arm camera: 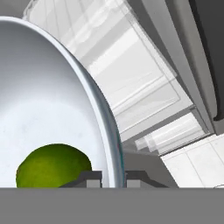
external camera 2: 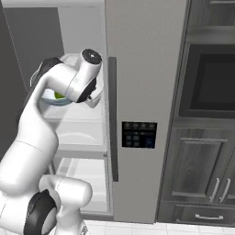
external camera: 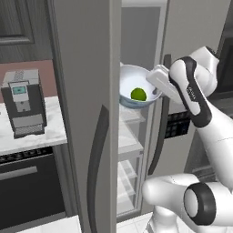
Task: Move the mug from next to the sink to the open cabinet. Then, move the bowl with the lime to the fridge to clear the area for faucet cleaning.
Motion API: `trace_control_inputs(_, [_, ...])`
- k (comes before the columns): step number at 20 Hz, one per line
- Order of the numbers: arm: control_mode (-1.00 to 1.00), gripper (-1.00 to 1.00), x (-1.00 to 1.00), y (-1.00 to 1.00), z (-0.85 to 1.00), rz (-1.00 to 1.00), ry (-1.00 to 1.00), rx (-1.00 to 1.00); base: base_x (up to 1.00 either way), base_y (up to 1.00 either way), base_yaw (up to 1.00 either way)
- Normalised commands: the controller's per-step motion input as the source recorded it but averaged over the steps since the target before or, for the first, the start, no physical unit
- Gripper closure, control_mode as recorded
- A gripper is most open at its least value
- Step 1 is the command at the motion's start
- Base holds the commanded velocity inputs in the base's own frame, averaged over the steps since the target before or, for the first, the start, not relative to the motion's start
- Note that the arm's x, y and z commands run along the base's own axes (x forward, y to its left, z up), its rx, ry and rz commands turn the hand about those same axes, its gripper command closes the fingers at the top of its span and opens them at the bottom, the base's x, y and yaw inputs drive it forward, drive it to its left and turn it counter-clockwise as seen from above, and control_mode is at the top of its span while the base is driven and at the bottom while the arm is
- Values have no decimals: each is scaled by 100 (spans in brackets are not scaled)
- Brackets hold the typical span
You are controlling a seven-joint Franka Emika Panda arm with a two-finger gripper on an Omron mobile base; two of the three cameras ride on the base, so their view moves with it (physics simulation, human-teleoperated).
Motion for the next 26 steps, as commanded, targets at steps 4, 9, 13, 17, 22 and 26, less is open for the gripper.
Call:
trace_control_inputs(4, [-100, 100, 26, 34, 28, -7, 4, 5, 0, 0, 0])
trace_control_inputs(9, [-100, 100, 15, 69, -1, -37, 4, 0, 0, 0, 0])
trace_control_inputs(13, [-100, 100, 13, 42, 0, -42, 0, 0, 0, 0, 0])
trace_control_inputs(17, [-100, 100, 10, 14, 0, -20, 0, 0, 0, 0, 0])
trace_control_inputs(22, [-100, 100, 42, 0, 4, -3, 0, 1, 0, 0, 0])
trace_control_inputs(26, [-100, 100, 72, 1, 23, -1, 2, 1, 0, 0, 0])
